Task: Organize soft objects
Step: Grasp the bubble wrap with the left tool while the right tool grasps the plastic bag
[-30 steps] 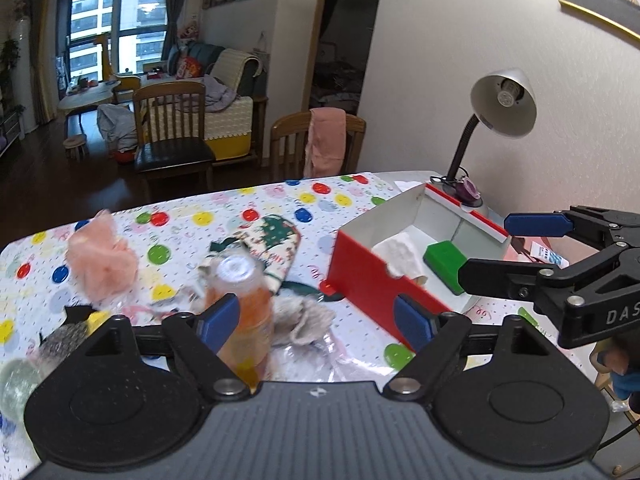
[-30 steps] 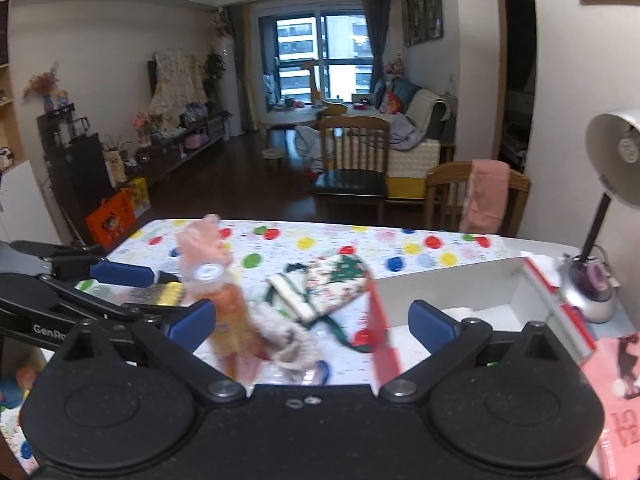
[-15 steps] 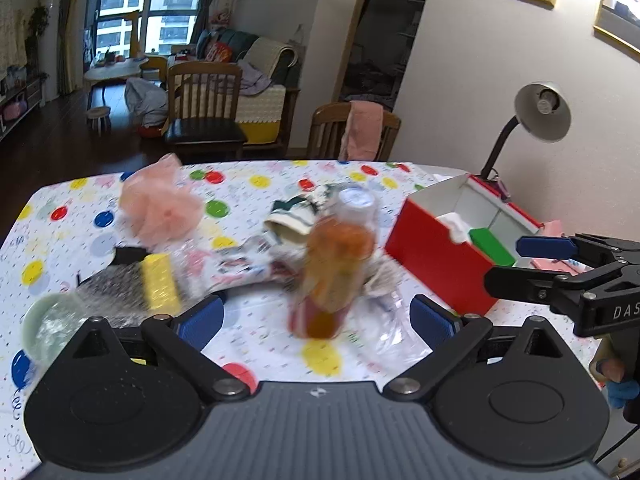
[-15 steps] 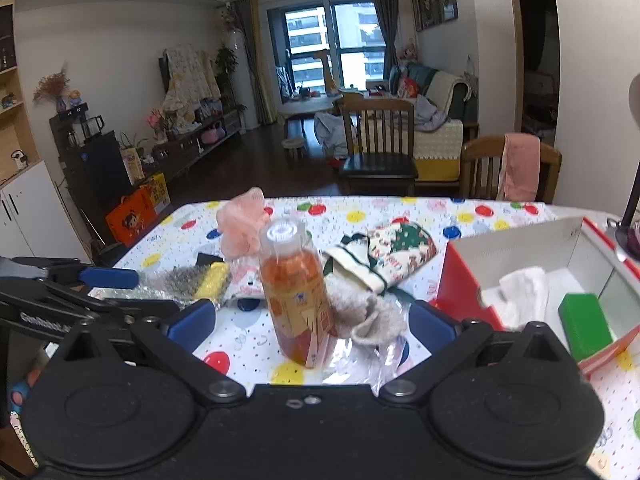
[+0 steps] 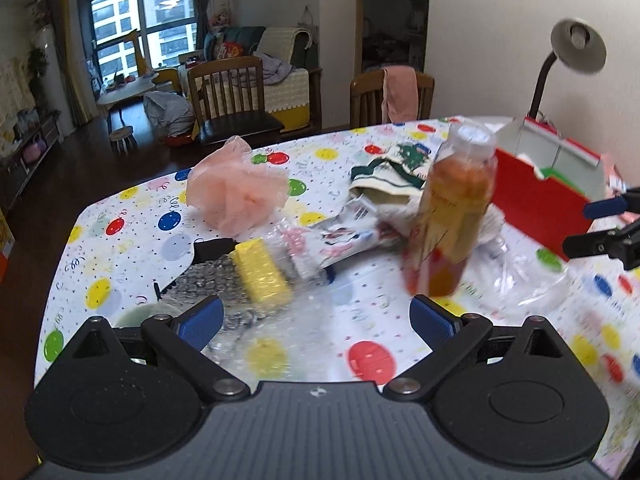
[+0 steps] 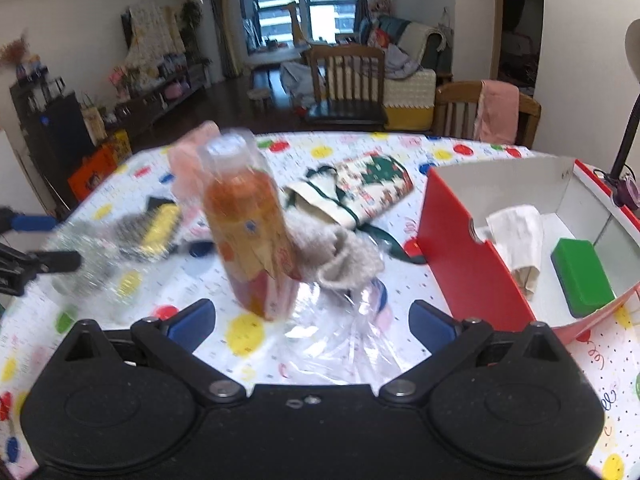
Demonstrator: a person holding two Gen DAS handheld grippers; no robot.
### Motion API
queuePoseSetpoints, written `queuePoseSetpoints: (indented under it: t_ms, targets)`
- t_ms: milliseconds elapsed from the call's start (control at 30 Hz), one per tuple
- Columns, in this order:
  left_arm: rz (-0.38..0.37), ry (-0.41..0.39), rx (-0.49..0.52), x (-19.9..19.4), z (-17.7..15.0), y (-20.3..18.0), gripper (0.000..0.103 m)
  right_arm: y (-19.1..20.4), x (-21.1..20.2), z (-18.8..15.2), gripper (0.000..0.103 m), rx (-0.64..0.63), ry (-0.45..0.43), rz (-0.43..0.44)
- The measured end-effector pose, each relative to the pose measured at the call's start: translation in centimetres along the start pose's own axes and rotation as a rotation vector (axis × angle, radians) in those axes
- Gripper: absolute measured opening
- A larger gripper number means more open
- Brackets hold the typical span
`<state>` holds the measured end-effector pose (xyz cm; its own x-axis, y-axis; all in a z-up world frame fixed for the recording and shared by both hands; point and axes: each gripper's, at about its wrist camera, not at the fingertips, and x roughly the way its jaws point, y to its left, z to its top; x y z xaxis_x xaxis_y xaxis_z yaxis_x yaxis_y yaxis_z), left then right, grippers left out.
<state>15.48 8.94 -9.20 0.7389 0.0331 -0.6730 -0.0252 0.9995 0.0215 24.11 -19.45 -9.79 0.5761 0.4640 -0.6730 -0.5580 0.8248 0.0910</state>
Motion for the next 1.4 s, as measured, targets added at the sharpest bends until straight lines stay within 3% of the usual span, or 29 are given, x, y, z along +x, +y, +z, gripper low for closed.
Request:
queuePoseSetpoints:
  t_ms: [267, 633, 867, 1200, 1300, 1367, 1400]
  targets:
    - [0.029, 0.097, 0.107, 3.6, 0.1, 0.9, 0.100, -1.8, 4.6, -0.4, 0.097, 0.015, 0.103, -0.051]
    - [0.091, 0.145, 0.278, 6.8, 0.2, 0.3, 0.100, -2.4, 9.8, 0.2, 0.090, -0.054, 0.190, -0.087]
    - [0.103, 0.204, 0.297, 8.4, -0.3, 0.0, 0.098, -1.9, 12.0, 0.5, 0.080, -0.086, 0.224, -0.101]
    - [0.137, 0.255, 0.265, 9.6, -0.5, 0.3, 0.053, -2.8, 13.0, 0.3, 0.063, -0.066, 0.245, -0.121]
    - [0.155, 0.258, 0.275, 9.7, -0.7, 0.2, 0.031, -3.0, 13.1, 0.2, 0.052, -0.058, 0.249, -0.119]
    - [0.158, 0.252, 0.272, 9.5, -0.7, 0.2, 0.026, -3.1, 13.2, 0.0, 0.040, -0.059, 0.251, -0.125]
    - [0.154, 0.244, 0.268, 9.3, -0.7, 0.2, 0.014, -3.0, 13.2, 0.0, 0.036, -0.062, 0.251, -0.127]
